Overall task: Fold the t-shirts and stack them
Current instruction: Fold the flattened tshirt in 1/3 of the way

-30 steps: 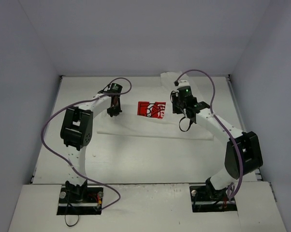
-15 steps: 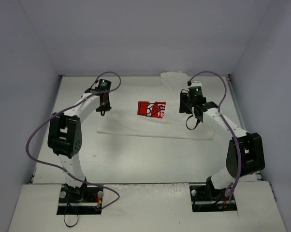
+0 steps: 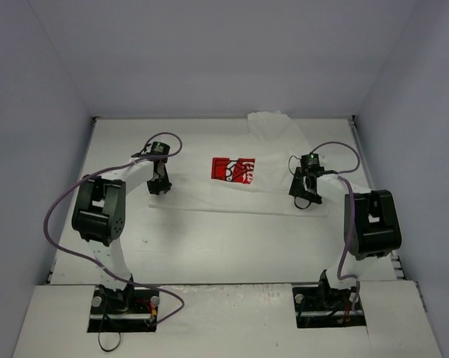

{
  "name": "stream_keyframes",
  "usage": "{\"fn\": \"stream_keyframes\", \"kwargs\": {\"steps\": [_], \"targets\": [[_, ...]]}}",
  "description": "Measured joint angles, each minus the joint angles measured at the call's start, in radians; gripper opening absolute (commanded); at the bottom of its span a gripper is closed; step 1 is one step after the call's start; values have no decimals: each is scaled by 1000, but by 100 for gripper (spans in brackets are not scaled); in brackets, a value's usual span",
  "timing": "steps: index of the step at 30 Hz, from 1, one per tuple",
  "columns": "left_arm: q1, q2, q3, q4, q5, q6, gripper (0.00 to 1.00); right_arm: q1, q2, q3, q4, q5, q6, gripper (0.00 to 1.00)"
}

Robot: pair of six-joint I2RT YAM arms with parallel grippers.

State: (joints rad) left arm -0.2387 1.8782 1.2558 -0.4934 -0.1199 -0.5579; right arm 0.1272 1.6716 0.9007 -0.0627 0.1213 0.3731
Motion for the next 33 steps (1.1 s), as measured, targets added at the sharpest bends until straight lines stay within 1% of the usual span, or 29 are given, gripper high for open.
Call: {"fn": "stream_keyframes", "kwargs": {"steps": [6,10,12,14,19,20,22,24,26,29,30,31,32,33], "targets": [[45,-87,-118,31,44,-56,22,-38,-39,-63,45,-13,110,55],[75,-149,-189,19,77,-78,22,-41,-94,-111,18,-13,185,55],[86,-189,-233,11,100,-85,22,-42,-143,-142,-21,-10,223,55],[96,-241,-288,-9,110,-91,22,-46,-212,-181,-95,1,254,55],[114,-361,-400,-127,120,-101,23,-60,-377,-220,-266,20,305,56],[114,-377,-407,-154,121,-101,24,-61,-400,-220,-285,21,308,56],[115,-410,-411,-194,121,-99,30,-61,-442,-217,-320,22,304,55],[118,-439,-380,-245,122,-83,34,-61,-460,-188,-355,24,273,54],[126,-444,-287,-285,121,-57,40,-61,-443,-105,-385,32,227,51],[162,-393,-49,-309,121,-6,40,-65,-339,88,-374,37,116,48],[177,-365,32,-304,122,14,40,-71,-284,159,-364,24,76,46],[192,-331,117,-299,122,35,40,-76,-223,240,-356,2,36,41],[207,-285,200,-291,123,58,40,-80,-157,320,-336,-22,-5,40],[224,-237,277,-284,127,81,40,-83,-95,390,-311,-46,-43,36]]}}
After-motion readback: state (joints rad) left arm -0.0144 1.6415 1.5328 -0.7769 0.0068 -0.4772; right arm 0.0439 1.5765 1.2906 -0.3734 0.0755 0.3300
